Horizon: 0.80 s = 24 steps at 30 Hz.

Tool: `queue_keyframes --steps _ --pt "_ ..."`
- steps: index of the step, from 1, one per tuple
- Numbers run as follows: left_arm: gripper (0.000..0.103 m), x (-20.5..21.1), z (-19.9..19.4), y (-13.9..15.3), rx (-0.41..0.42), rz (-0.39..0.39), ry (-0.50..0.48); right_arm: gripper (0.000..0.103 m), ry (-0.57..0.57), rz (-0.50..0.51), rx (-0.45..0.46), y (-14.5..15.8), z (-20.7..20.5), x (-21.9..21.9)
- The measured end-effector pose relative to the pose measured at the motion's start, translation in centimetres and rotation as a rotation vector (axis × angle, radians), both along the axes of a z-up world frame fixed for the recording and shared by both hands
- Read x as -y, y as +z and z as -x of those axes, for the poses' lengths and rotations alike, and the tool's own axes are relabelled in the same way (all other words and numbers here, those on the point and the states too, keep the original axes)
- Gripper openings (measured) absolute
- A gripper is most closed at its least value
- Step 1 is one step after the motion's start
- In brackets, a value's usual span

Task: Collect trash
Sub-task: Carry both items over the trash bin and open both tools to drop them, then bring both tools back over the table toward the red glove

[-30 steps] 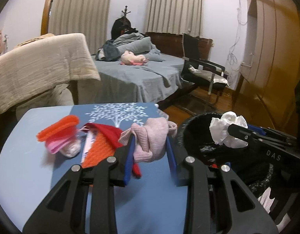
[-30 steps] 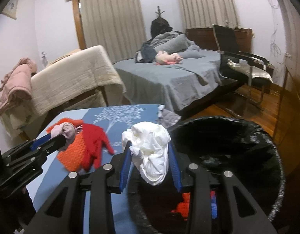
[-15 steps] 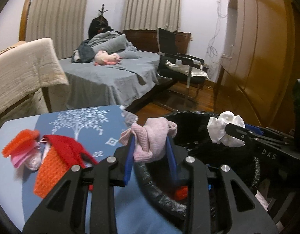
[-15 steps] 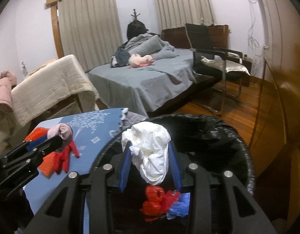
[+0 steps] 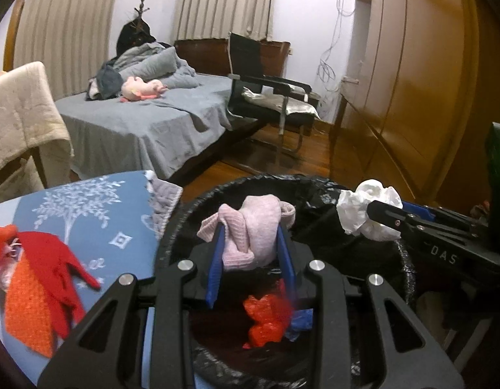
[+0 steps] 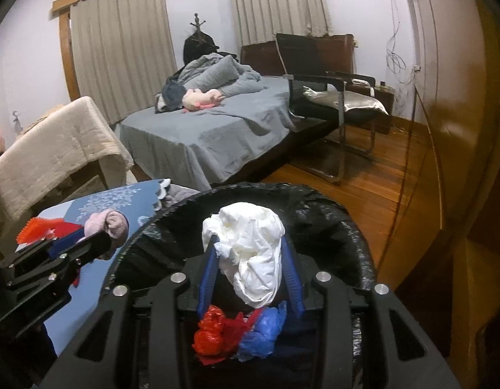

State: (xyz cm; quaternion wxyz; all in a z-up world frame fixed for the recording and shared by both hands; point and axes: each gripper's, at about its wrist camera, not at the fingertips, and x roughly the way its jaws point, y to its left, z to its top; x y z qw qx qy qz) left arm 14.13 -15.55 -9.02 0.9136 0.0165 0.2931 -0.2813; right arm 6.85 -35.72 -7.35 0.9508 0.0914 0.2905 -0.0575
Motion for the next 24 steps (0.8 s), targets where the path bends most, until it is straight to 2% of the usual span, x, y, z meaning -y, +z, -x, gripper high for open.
queue_keyframes --steps 4,6,8,9,12,15,16,24 --pt "0.039 0.8 -0.6 -0.7 -0.030 0.006 -0.023 0.044 -0.024 0.008 -0.010 -0.4 -0.1 0.9" --pt "0.054 0.9 -0.7 -0.8 -0.039 0.015 -0.030 0.050 -0.039 0.008 -0.014 -0.4 -0.1 1.2" --pt "0.065 0.7 -0.7 -1.0 -0.038 0.018 -0.031 0.057 -0.054 0.006 -0.014 -0.5 -0.1 1.5" --pt "0.068 0.6 -0.5 -1.0 -0.036 0.020 -0.032 0.059 -0.058 0.006 -0.013 -0.5 -0.1 1.6" --pt "0.071 -0.1 -0.5 -1.1 -0.035 0.011 -0.015 0.072 -0.068 0.017 -0.008 -0.3 0.1 1.6" --pt "0.076 -1.6 -0.5 -1.0 -0.029 0.008 0.027 0.095 -0.078 0.022 0.007 0.1 0.2 1.3" --pt "0.077 -2.1 -0.4 -0.9 -0.024 0.006 0.043 0.097 -0.079 0.023 0.012 0.2 0.2 1.2" --pt "0.086 -8.0 -0.1 0.7 0.026 -0.012 0.195 0.097 -0.009 0.027 0.025 0.8 -0.5 -2.1"
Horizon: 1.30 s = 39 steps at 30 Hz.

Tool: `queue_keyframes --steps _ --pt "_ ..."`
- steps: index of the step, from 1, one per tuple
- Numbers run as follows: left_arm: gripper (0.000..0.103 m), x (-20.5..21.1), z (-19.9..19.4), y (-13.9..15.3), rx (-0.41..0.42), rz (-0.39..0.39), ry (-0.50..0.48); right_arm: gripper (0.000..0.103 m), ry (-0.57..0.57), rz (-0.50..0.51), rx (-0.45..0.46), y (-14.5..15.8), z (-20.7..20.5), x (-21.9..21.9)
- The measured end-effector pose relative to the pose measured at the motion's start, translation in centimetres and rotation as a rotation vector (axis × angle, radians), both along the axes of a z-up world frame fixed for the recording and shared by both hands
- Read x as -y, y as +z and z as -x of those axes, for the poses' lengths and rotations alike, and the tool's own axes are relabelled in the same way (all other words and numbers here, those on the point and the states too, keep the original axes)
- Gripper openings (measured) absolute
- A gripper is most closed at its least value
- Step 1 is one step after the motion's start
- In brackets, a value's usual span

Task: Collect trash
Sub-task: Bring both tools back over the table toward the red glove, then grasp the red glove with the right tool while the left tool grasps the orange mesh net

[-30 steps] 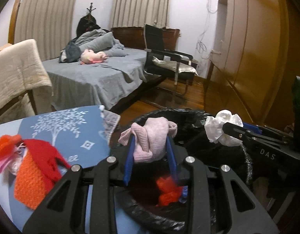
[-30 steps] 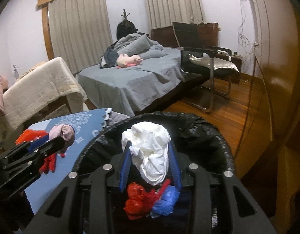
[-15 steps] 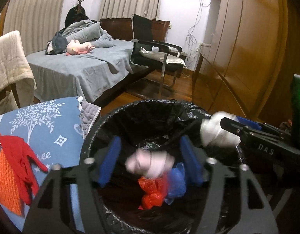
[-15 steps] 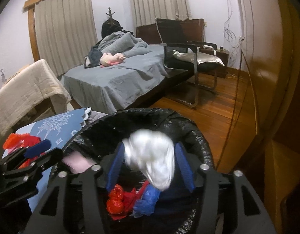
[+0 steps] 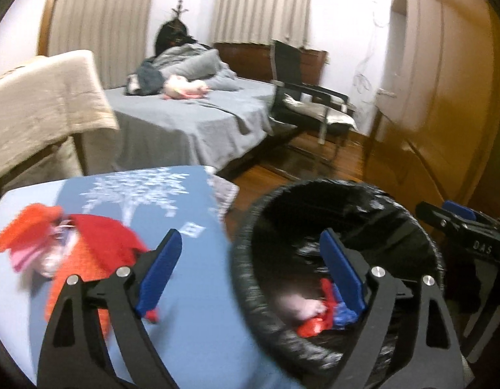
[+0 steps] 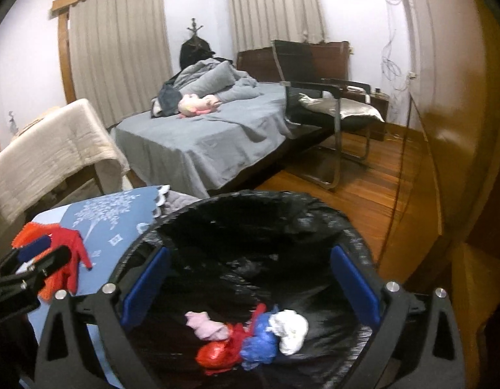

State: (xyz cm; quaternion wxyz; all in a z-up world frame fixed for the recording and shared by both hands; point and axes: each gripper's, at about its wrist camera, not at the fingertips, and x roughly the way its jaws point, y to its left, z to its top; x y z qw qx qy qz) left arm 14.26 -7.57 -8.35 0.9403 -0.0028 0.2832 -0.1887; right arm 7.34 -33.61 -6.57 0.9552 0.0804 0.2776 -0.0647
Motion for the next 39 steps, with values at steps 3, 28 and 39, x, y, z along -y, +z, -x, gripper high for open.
queue_keyframes --steps 3,28,39 --pt "0.086 -2.3 0.4 0.5 0.026 -0.024 0.056 0.097 0.042 0.001 0.002 0.2 -0.5 -2.0" --pt "0.086 -18.8 -0.7 0.0 0.045 -0.078 0.425 0.092 0.406 -0.010 -0.024 -1.7 -10.1 -20.8" --pt "0.084 -20.2 -2.6 -0.6 0.046 -0.073 0.447 0.078 0.529 -0.001 -0.102 -4.8 -13.6 -26.5"
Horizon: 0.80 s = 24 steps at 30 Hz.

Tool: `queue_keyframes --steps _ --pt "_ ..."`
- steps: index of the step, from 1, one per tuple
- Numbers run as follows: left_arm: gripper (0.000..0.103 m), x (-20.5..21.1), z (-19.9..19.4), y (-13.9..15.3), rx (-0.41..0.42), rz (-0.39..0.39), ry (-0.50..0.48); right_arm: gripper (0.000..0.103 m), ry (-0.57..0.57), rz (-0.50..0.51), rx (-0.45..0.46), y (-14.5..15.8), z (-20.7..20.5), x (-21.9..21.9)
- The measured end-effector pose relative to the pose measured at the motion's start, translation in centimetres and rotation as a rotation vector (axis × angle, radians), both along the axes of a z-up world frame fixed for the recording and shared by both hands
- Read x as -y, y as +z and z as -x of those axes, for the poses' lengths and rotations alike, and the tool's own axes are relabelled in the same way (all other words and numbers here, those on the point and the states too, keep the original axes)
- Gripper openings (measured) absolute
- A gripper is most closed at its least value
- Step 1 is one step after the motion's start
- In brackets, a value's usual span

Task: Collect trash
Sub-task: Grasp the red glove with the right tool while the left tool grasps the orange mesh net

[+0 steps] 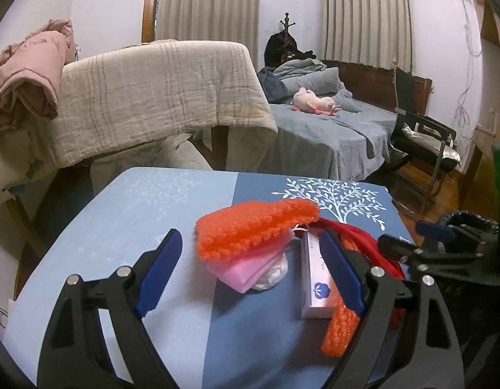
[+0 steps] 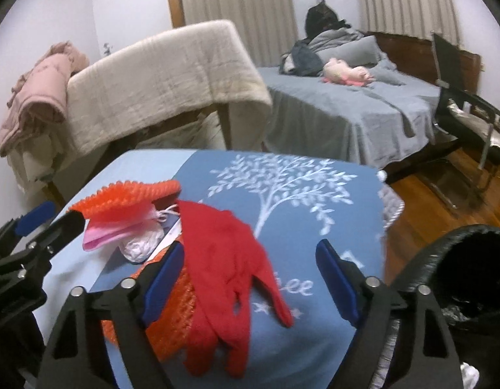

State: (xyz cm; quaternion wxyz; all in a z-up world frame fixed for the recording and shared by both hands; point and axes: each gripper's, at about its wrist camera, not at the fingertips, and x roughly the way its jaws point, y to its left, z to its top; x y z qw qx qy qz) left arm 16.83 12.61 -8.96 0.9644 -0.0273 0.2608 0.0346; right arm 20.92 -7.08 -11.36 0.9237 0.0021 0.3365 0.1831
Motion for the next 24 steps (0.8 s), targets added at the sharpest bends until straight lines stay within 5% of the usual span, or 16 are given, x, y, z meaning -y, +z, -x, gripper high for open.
queue_keyframes --steps 3,13,24 --pt "0.084 0.0 -0.1 -0.2 -0.001 -0.004 -0.001 0.067 0.028 0.000 -0.023 -0.6 -0.3 -0.6" --pt "0.084 0.6 -0.1 -0.5 -0.001 0.003 -0.018 0.008 0.114 -0.055 -0.090 -1.3 -0.7 -0.6" --pt "0.081 2.9 1.2 -0.8 -0.009 0.014 -0.081 0.006 -0.004 -0.069 -0.068 0.0 1.1 2.9"
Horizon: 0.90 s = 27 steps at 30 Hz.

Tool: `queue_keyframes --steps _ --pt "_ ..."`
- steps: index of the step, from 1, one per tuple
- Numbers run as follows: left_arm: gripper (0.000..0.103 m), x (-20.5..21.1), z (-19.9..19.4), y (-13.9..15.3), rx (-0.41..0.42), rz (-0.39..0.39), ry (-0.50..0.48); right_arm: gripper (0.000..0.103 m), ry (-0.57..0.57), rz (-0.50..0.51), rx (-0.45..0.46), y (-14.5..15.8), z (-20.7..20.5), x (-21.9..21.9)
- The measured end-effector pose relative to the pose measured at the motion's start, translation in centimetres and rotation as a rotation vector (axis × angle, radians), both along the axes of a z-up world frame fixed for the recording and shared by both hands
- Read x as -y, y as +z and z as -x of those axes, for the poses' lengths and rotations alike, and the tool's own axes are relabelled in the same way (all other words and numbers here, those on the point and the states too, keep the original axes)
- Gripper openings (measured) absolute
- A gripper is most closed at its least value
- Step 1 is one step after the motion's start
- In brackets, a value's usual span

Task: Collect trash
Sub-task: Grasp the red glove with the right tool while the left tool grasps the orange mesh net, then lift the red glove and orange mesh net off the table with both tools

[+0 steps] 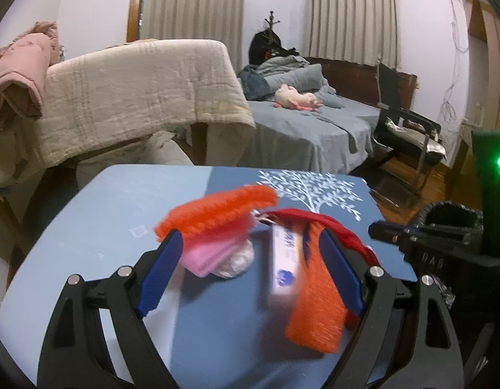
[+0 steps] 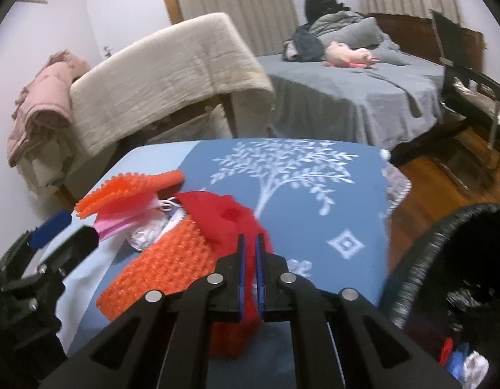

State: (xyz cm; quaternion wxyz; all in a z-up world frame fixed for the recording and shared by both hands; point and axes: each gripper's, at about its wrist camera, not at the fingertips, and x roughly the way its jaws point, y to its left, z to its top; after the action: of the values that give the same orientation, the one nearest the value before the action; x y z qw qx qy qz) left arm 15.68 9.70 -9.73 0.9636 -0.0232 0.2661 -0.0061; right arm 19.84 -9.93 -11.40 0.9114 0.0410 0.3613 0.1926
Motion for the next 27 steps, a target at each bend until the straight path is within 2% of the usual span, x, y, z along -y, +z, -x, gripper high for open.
queue_keyframes --steps 13,15,18,23,27 --pt "0.054 2.8 -0.7 -3.7 -0.152 0.048 -0.109 0.006 -0.037 0.006 -0.028 -0.6 0.6 2.1" --pt "0.034 3.0 -0.7 -3.9 -0.164 0.048 -0.122 0.006 -0.033 0.007 -0.029 -0.6 0.6 2.0" --pt "0.013 3.0 -0.6 -4.0 -0.168 0.058 -0.138 0.008 -0.022 0.009 -0.031 -0.8 0.6 1.6" --pt "0.010 2.9 -0.1 -3.5 -0.140 0.077 -0.157 0.008 -0.011 0.020 -0.025 -0.9 0.9 1.1" --pt "0.010 2.6 0.5 -2.5 -0.103 0.084 -0.147 0.017 -0.009 0.023 -0.013 -0.6 1.1 0.8"
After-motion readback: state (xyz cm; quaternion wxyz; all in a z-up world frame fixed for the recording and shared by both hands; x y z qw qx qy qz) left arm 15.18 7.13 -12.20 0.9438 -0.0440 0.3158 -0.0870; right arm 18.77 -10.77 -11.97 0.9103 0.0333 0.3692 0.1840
